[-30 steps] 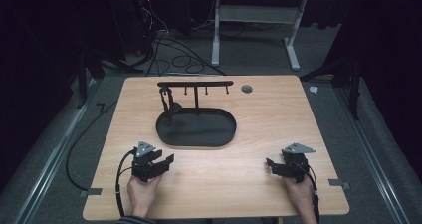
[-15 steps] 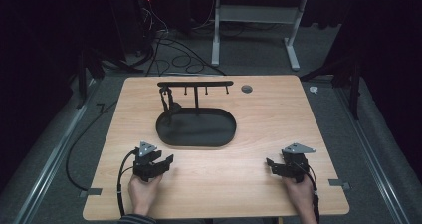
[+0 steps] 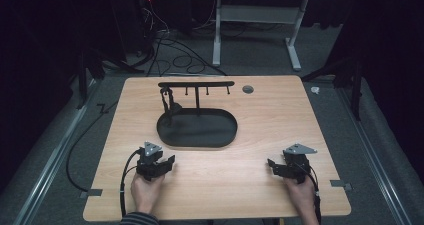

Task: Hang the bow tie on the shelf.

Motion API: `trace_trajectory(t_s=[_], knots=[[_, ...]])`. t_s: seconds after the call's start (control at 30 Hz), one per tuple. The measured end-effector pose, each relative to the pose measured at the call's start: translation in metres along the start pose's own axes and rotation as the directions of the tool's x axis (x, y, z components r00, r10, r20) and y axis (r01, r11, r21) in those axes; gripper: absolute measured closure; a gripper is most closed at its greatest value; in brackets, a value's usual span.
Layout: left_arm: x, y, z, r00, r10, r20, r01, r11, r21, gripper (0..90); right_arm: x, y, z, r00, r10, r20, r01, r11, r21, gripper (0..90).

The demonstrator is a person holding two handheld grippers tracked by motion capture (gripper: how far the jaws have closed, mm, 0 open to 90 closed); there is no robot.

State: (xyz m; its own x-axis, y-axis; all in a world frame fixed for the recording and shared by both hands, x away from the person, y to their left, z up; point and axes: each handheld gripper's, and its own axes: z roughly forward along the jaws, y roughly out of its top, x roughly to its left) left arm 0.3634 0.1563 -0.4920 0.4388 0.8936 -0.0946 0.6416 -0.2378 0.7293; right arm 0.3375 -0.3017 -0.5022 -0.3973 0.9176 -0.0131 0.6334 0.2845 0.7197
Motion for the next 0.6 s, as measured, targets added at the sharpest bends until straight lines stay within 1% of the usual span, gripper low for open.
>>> trace_trajectory(t_s=[0.2,0.27,0.3,0.43,0.6], knots=[[0.0,-0.001,0.005,0.9998,0.013,-0.013,-0.013,0.9999,0.009,47.5,0.0,0.0,0.0,1.0,0.0,0.0,0.0,1.0,0.0,28.9],[0.0,-0.001,0.006,0.9995,0.018,-0.026,-0.018,0.9998,0.01,47.5,0.0,0.0,0.0,1.0,0.0,0.0,0.0,1.0,0.0,28.8],[0.0,-0.001,0.007,0.999,0.026,-0.035,-0.026,0.9996,0.011,47.4,0.0,0.0,0.0,1.0,0.0,0.0,0.0,1.0,0.0,28.9],[-0.002,-0.002,0.011,0.9983,0.04,-0.043,-0.039,0.999,0.02,47.4,0.0,0.0,0.0,1.0,0.0,0.0,0.0,1.0,0.0,28.8],[-0.002,-0.002,0.012,0.9979,0.039,-0.051,-0.038,0.9992,0.013,47.3,0.0,0.0,0.0,1.0,0.0,0.0,0.0,1.0,0.0,28.8]])
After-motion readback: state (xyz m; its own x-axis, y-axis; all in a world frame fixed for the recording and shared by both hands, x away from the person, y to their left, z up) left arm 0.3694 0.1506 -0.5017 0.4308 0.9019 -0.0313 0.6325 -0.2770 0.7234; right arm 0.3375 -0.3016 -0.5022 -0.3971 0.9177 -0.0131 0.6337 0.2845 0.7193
